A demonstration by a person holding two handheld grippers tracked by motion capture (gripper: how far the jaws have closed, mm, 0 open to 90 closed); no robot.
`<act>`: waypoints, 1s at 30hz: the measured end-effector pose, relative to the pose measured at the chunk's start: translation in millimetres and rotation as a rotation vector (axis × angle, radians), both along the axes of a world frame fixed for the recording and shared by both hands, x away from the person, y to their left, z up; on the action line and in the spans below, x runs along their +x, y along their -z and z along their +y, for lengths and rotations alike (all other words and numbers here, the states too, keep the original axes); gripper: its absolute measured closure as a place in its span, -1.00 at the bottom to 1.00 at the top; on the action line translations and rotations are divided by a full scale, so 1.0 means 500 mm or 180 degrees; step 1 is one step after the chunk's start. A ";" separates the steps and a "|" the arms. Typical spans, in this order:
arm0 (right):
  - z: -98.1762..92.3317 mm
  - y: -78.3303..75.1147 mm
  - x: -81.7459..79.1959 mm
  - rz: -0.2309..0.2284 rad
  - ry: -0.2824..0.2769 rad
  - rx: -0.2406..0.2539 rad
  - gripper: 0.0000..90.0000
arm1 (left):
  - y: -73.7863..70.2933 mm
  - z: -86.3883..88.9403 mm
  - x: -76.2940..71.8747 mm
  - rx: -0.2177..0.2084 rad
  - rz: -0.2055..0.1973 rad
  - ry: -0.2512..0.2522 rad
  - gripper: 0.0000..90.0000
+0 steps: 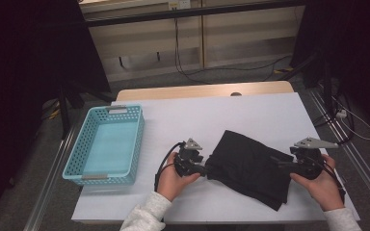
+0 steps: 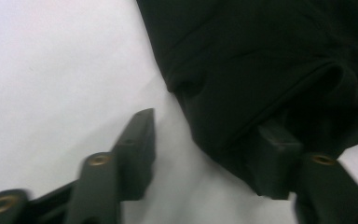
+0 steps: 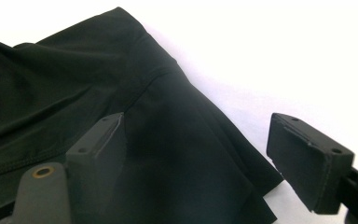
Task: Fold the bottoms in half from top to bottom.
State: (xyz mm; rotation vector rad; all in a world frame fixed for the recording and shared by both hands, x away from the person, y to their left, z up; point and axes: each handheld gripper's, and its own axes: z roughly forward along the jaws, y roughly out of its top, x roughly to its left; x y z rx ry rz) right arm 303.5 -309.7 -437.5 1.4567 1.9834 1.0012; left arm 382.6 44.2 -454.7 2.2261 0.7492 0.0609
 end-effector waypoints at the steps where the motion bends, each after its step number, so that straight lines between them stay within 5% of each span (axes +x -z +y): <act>1: 0.000 -0.001 0.000 -0.0003 0.0001 0.0001 -0.57 | 0.002 0.000 0.000 0.0001 0.0035 0.0002 0.12; 13: -0.003 -0.003 -0.001 -0.0033 -0.0010 -0.0005 -0.57 | 0.001 0.004 0.004 -0.0095 0.0335 -0.0050 0.82; 19: -0.003 -0.007 -0.002 -0.0089 -0.0017 -0.0011 -0.57 | -0.009 0.030 0.024 -0.0137 0.0430 -0.0181 0.85; 30: 0.000 -0.006 -0.003 -0.0120 -0.0026 0.0005 -0.58 | -0.023 0.089 0.083 -0.0185 0.0383 -0.0441 0.85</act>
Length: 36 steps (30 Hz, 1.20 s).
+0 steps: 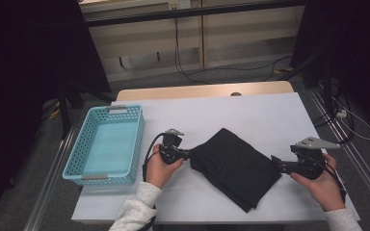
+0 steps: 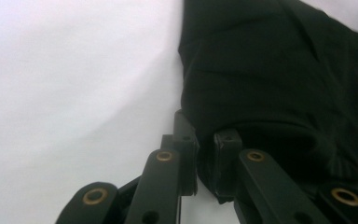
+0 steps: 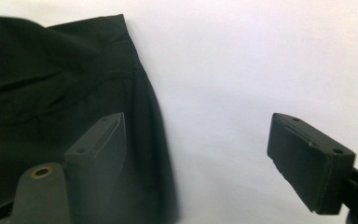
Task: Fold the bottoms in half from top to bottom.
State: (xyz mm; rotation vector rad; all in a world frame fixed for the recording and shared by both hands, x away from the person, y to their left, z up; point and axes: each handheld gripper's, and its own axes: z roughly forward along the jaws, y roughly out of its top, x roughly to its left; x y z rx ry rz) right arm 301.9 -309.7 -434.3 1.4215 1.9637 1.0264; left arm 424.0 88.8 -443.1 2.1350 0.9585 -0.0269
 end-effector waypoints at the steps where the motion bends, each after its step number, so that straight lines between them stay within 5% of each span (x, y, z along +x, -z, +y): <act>1: 0.001 0.001 0.000 0.0003 -0.0005 -0.0005 -0.58 | -0.001 0.005 0.005 -0.0010 0.0005 -0.0023 0.85; 16: 0.021 0.017 0.003 0.0066 -0.0120 -0.0013 -0.58 | -0.019 0.048 0.082 0.0152 -0.0040 -0.0353 0.79; 22: 0.024 0.016 0.003 0.0040 -0.0129 -0.0015 -0.58 | -0.034 0.066 0.060 0.0290 -0.0109 -0.0473 0.33; 29: 0.053 0.020 0.006 0.0040 -0.0213 -0.0001 -0.57 | -0.066 0.071 0.036 0.0287 -0.0287 -0.0568 -0.23; 36: 0.107 0.035 0.017 0.0129 -0.0409 0.0065 -0.57 | -0.062 0.072 0.036 0.0319 -0.0384 -0.0658 -0.44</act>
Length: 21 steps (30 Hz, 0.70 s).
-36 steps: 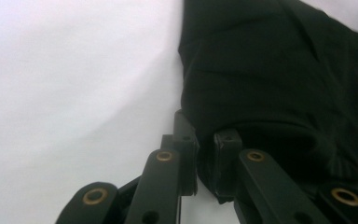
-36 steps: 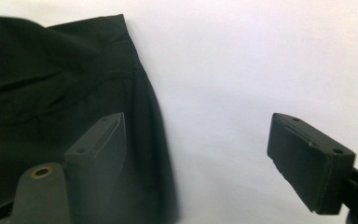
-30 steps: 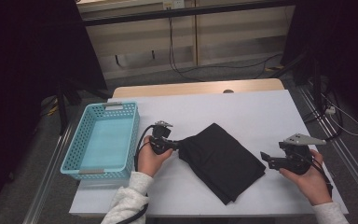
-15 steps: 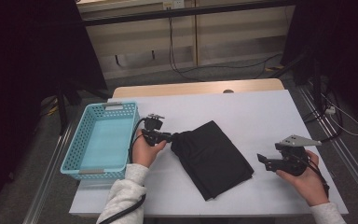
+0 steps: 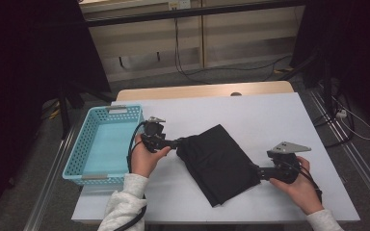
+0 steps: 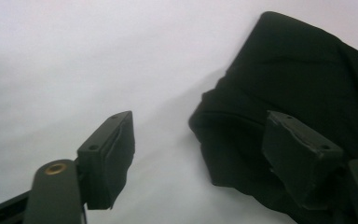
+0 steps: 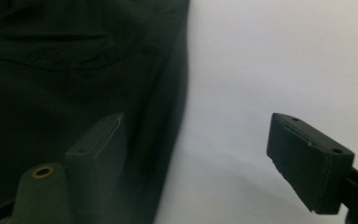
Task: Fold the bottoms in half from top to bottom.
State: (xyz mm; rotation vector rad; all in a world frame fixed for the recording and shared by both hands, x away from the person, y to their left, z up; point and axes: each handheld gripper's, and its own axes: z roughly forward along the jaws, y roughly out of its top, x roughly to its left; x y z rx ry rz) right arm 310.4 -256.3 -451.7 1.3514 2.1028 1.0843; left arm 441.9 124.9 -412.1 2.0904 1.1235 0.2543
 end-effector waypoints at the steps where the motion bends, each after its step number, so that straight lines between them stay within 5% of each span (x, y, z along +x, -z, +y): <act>1: 0.008 0.002 0.003 0.0004 -0.0027 0.0010 -0.57 | -0.001 0.000 0.001 0.0014 -0.0010 0.0019 -0.49; 4: 0.043 0.006 0.010 0.0037 -0.0083 0.0006 -0.54 | -0.004 -0.004 0.002 0.0015 -0.0044 -0.0007 -0.56; 8: 0.069 0.026 0.016 0.0120 -0.0170 -0.0311 -0.37 | -0.006 -0.007 0.001 0.0000 -0.0076 0.0013 -0.60; 16: 0.010 0.029 -0.006 0.0206 0.0149 -0.0153 -0.36 | -0.012 -0.019 0.010 -0.0114 -0.0061 -0.0032 -0.68; 21: 0.020 0.030 -0.010 0.0169 0.0091 -0.0167 -0.33 | 0.006 -0.046 0.020 -0.0150 0.0009 -0.0004 -0.70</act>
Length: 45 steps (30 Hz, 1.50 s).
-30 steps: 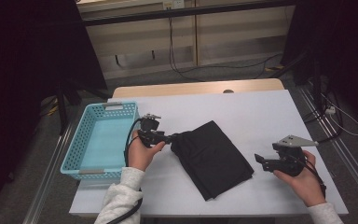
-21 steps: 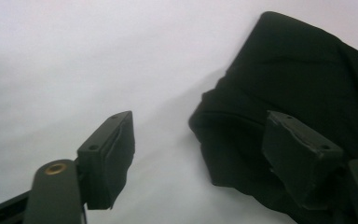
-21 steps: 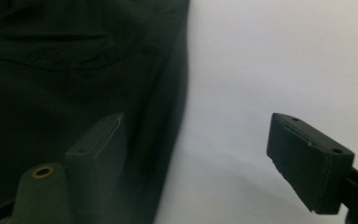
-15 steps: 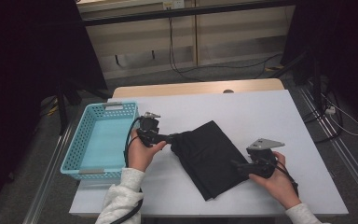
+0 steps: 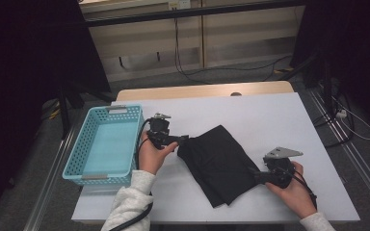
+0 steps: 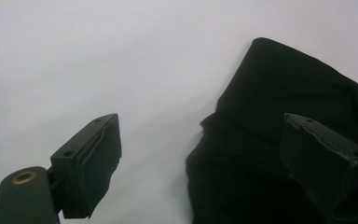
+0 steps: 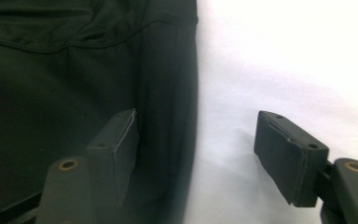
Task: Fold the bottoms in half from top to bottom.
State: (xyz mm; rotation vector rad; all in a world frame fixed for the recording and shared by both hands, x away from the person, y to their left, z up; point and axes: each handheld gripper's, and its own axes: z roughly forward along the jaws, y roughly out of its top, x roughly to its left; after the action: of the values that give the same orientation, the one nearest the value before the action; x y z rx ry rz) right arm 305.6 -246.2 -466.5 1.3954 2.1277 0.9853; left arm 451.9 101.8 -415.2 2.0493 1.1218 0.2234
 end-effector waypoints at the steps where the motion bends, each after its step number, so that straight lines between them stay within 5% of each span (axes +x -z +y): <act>1: 0.001 -0.001 0.000 0.0001 -0.0006 -0.0006 -0.34 | 0.006 -0.005 0.003 0.0004 0.0032 0.0008 -0.70; 9: 0.003 0.002 -0.005 0.0000 0.0005 0.0052 -0.35 | 0.072 0.009 0.001 0.0176 0.0223 -0.0034 -0.60; 11: 0.003 0.004 -0.006 -0.0007 0.0020 0.0065 -0.36 | 0.079 0.012 -0.005 0.0198 0.0165 -0.0005 -0.57; 18: 0.004 0.007 -0.010 -0.0019 0.0070 0.0103 -0.36 | 0.065 -0.001 -0.022 0.0405 0.0297 0.0078 -0.01; 27: 0.015 0.008 -0.022 -0.0018 0.0184 0.0127 -0.30 | 0.061 -0.003 -0.022 0.0225 0.0696 0.0012 0.64; 33: 0.026 0.007 -0.030 0.0004 0.0262 0.0189 -0.01 | 0.058 -0.003 -0.015 0.0140 0.0924 -0.0059 0.79; 40: 0.041 0.009 -0.030 0.0043 0.0162 0.0437 0.72 | 0.053 -0.002 -0.003 0.0141 0.1108 -0.0098 0.83; 45: 0.041 0.009 -0.028 0.0060 0.0169 0.0539 0.78 | 0.043 0.000 0.007 0.0166 0.1219 -0.0136 0.84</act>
State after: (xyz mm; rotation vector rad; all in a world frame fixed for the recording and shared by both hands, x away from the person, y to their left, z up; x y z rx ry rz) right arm 291.8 -226.0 -470.8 1.5375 2.0496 1.1584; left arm 455.6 101.8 -436.6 2.1724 1.4015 -0.1277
